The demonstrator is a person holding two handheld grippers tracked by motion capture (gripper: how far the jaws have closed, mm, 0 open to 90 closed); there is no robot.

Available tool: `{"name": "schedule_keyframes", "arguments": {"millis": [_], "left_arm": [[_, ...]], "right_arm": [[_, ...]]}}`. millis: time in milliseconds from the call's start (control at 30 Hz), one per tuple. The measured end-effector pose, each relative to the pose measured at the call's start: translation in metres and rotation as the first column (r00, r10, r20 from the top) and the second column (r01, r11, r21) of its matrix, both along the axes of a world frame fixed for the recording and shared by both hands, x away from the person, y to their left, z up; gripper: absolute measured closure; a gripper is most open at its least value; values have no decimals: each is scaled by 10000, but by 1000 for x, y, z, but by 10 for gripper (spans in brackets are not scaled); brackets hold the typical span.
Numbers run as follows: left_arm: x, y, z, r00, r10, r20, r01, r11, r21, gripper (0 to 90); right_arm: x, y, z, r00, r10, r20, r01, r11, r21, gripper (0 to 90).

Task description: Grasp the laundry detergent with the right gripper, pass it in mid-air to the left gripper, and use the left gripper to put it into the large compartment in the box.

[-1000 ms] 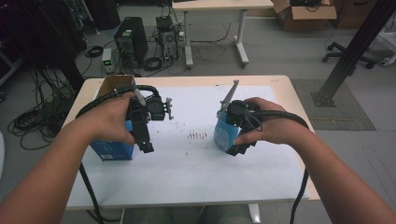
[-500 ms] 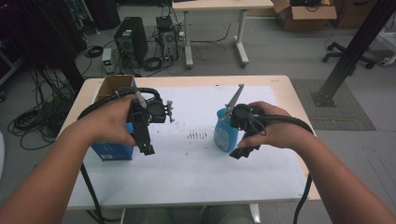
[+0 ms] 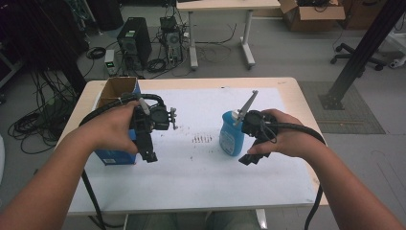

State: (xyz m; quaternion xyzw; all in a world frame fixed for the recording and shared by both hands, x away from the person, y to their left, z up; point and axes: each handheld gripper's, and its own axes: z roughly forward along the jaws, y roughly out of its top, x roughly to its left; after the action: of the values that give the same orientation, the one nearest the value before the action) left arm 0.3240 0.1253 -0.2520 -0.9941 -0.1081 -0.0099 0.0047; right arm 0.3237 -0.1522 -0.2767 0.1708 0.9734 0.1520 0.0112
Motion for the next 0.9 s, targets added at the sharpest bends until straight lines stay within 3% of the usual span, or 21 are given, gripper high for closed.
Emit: {"name": "schedule_keyframes", "arguments": {"millis": [433,900], "left_arm": [[-5,0,-9,9999,-146,-48,146,9999,-10,4],[-8,3,-18,9998,-135,-131,135,9999,20,4]], "right_arm": [[3,-17,-15,9972,-748,86,744,9966,347,45],[10,-26,-38,9853,-1690,241,1649,9785,1238,44]]}}
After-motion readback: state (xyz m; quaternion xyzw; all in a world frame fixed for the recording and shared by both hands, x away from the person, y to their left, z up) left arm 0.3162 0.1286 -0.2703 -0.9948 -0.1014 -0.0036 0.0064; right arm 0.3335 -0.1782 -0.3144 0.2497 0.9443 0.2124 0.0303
